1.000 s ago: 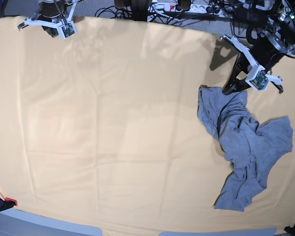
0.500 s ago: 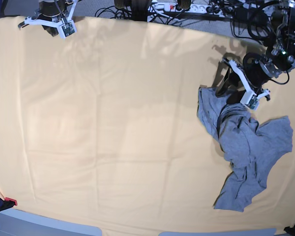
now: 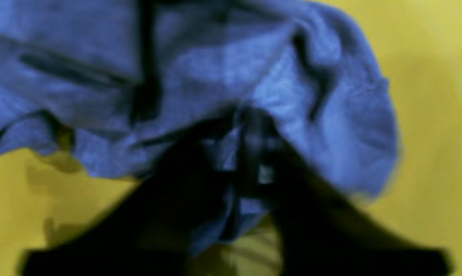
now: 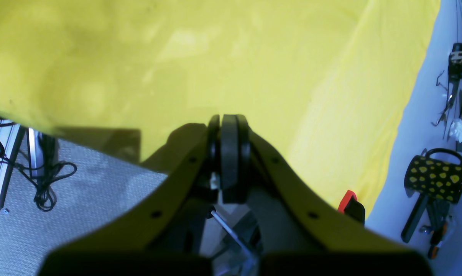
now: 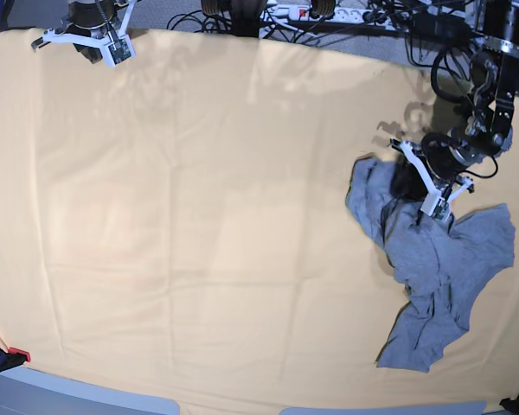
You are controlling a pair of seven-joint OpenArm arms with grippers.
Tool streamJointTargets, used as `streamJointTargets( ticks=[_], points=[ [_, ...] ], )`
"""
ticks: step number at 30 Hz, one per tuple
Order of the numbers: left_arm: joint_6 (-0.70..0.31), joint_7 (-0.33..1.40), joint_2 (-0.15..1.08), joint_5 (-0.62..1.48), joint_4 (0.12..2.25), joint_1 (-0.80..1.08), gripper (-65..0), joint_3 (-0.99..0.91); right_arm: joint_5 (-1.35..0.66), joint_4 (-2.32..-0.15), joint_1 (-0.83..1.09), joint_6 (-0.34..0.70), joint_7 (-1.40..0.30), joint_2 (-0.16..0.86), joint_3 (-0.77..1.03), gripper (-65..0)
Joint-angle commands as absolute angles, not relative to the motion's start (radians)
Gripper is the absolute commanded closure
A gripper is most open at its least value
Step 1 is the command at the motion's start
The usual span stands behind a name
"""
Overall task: Layout the t-shirt on the table in an organized manner, then fold the t-shirt properly
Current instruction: 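Drag the grey t-shirt with the left gripper toward the table center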
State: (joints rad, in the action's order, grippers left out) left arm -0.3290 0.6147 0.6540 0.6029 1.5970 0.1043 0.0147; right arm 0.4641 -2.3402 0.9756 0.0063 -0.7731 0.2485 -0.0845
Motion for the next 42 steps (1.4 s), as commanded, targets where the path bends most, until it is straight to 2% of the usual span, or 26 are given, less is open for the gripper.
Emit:
streamJointTargets(
  ticks=[1, 8, 10, 13, 22, 27, 31, 34, 42],
  points=[
    [-0.372, 0.662, 0.665, 0.634, 1.614, 0.105, 0.0, 0.019, 0.477, -2.356, 0.987, -0.004, -0.763, 0.252, -0.083, 0.0],
    [-0.645, 0.92, 0.671, 0.859, 1.757, 0.105, 0.0, 0.019, 0.477, -2.356, 0.987, -0.004, -0.762, 0.252, -0.083, 0.0],
    [-0.695, 0.979, 0.683, 0.916, 1.811, 0.108, 0.0, 0.019, 0.477, -2.356, 0.987, -0.004, -0.763, 0.252, -0.083, 0.0],
    [-0.698, 1.015, 0.731, 0.981, 1.885, 0.118, 0.0, 0.019, 0.477, -2.356, 0.987, -0.004, -0.763, 0.252, -0.083, 0.0],
    [-0.698, 1.124, 0.942, 0.997, 2.01, 0.125, 0.0, 0.019, 0.477, -2.356, 0.987, -0.004, -0.763, 0.252, -0.083, 0.0],
    [-0.698, 1.262, 1.055, 1.179, 2.01, 0.15, 0.0, 0.019, 0.476, -2.356, 0.987, -0.004, -0.762, 0.252, -0.083, 0.0],
    [-0.698, 1.334, 1.095, 1.287, 2.01, 0.205, 0.0, 0.019, 0.477, -2.356, 0.986, -0.004, -0.751, 0.252, -0.083, 0.0],
    [-0.698, 1.346, 1.098, 1.255, 2.009, 0.238, 0.0, 0.019, 0.477, -2.356, 0.983, -0.004, -0.751, 0.252, -0.083, 0.0],
    [-0.698, 1.336, 1.1, 0.953, 2.001, 0.274, 0.0, 0.019, 0.477, -2.356, 0.983, -0.004, -0.751, 0.252, -0.083, 0.0]
  ],
)
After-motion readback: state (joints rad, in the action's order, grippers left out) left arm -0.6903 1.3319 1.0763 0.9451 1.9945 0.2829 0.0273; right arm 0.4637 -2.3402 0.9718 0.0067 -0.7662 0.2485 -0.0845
